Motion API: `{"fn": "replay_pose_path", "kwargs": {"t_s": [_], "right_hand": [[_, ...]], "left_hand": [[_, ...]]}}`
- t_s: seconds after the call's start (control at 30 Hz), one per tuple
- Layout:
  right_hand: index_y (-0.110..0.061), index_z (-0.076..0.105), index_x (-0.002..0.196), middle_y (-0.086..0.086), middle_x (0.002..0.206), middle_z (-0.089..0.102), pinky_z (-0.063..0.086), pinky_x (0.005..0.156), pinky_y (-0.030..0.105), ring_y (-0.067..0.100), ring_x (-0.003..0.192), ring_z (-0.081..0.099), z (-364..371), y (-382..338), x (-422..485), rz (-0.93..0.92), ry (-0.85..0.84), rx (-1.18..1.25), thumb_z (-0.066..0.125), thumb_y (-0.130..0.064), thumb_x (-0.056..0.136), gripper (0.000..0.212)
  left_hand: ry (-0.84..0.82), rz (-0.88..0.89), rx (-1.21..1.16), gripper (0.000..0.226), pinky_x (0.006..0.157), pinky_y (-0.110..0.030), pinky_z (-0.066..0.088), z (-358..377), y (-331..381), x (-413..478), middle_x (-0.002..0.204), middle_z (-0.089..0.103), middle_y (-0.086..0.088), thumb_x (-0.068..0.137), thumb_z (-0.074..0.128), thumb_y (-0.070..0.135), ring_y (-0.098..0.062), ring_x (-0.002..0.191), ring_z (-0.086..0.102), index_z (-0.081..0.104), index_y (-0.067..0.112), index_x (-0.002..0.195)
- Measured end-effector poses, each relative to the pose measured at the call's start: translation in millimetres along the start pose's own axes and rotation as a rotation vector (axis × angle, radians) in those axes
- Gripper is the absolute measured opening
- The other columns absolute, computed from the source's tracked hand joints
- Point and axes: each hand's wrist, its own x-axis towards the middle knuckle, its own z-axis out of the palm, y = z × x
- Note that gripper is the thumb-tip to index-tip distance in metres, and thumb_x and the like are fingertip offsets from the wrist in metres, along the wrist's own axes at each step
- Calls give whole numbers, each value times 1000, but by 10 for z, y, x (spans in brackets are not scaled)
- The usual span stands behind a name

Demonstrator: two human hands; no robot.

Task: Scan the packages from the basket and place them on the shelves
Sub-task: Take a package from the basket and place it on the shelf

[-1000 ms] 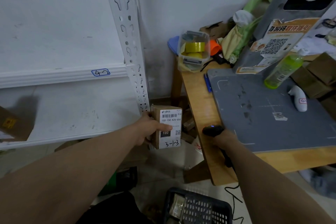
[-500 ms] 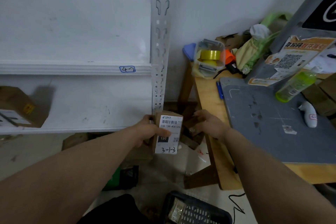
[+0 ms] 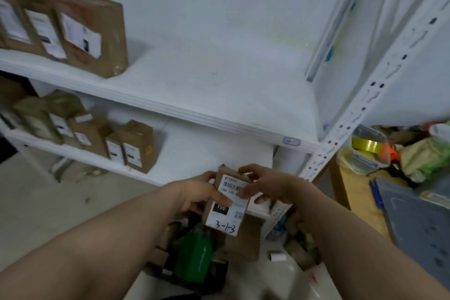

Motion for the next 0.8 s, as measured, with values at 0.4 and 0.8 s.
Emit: {"fn": "replay_pose_path", "kwargs": {"t_s": [0.4,0.8], "right_hand": [[-30,30,148,4,123,62,58,83,36,21,108,67,1389,-2648,208,-444,78,258,87,-30,77,91],[-34,45,127,-5,123,66,57,70,22,9,102,70,1228,-5296,-681,-1105,431,241,84,-37,79,62]], "left_hand": [[121,340,2,64,94,-53,54,-2604,304,-1829,119,73,-8,74,86,14,-31,113,68,58,26,130],[447,1025,-247,82,88,-57,57,-3663,1972,-3535,110,76,-8,62,90,26,-32,104,72,46,23,131]]}}
